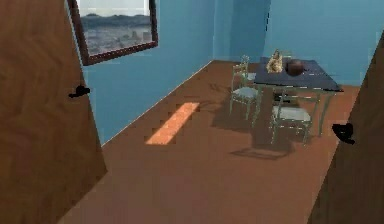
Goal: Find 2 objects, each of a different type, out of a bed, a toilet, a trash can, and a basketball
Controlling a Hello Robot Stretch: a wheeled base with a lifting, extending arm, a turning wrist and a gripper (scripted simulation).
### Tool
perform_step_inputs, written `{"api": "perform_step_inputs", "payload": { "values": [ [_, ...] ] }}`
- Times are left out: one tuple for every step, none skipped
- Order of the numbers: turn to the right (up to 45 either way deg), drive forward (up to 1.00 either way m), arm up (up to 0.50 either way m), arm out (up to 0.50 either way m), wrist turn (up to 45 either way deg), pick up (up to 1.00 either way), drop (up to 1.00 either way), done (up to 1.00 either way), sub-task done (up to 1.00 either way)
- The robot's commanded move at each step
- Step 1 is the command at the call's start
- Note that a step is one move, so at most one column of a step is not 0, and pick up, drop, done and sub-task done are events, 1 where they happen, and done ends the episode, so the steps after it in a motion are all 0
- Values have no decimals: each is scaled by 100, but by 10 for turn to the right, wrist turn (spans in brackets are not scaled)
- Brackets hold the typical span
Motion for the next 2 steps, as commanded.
{"api": "perform_step_inputs", "payload": {
  "values": [
    [120, 0, 0, 0, 0, 0, 0, 0, 0],
    [0, 100, 0, 0, 0, 0, 0, 0, 0]
  ]
}}
